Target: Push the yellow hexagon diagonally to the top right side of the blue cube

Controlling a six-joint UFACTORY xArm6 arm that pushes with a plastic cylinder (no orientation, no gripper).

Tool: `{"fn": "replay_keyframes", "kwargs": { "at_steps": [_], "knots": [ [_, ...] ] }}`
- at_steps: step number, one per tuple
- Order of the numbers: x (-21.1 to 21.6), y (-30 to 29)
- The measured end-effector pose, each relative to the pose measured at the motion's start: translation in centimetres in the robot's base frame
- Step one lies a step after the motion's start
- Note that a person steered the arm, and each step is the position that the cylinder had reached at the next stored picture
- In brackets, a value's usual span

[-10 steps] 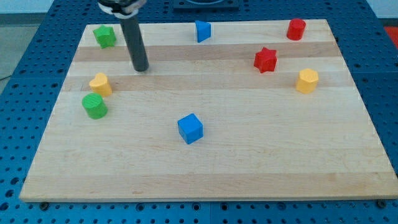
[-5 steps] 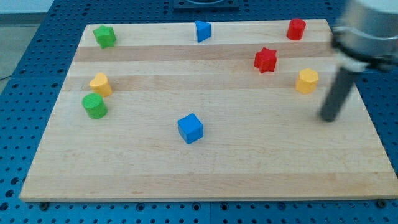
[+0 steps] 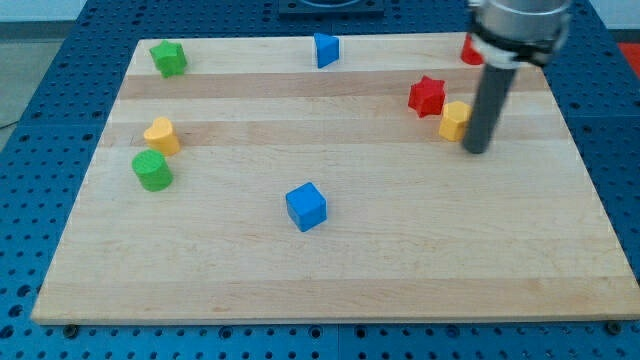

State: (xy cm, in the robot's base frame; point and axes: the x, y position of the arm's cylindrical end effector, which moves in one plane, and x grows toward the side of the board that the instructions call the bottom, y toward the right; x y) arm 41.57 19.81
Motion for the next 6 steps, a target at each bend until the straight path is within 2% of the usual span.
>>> {"fn": "replay_keyframes", "kwargs": {
  "at_steps": [1, 2, 4, 5, 6],
  "knots": [
    [-3.1, 5.3],
    [-5.4, 0.6],
    [-2.1, -14.5],
    [-3.0, -11.7],
    [-4.3, -1.5]
  ]
}}
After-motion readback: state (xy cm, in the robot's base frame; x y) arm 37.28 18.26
